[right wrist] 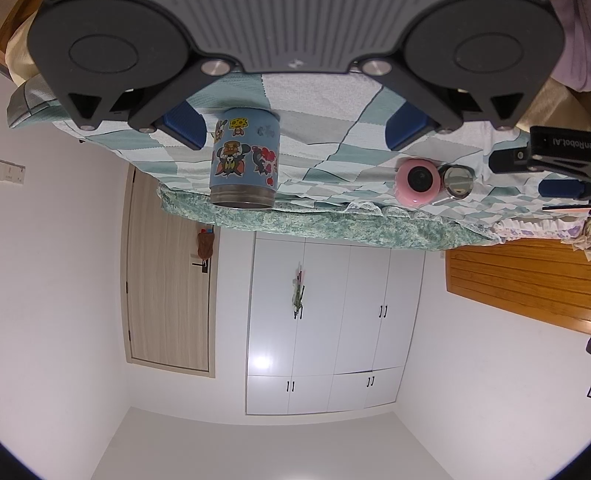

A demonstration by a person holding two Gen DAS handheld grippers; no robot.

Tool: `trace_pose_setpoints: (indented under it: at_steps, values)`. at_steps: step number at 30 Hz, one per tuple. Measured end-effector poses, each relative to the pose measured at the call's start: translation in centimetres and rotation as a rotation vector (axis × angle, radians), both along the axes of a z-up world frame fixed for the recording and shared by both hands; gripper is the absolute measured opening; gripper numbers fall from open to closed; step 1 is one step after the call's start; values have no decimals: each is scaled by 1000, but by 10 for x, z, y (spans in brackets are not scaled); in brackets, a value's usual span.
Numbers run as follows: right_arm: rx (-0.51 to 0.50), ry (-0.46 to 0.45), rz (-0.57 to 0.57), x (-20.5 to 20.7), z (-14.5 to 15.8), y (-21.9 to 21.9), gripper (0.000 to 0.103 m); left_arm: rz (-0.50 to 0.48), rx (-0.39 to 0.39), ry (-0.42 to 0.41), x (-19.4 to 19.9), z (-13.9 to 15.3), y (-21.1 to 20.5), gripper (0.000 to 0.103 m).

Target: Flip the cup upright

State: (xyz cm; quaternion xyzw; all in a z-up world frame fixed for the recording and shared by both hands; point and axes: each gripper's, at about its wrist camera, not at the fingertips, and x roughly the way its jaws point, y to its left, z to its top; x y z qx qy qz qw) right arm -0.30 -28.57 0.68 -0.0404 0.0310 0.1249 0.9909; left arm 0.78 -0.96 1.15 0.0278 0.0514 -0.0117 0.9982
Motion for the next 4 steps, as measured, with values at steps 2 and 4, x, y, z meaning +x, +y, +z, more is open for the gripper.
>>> trace_pose_setpoints:
  at_steps: [2,4]
  values:
    - [0,1,0,0,0,0,103,-1,-2,0,0,0,0,103]
    - [0,1,0,-1,0,0,103,-1,-3,0,0,1,0,103]
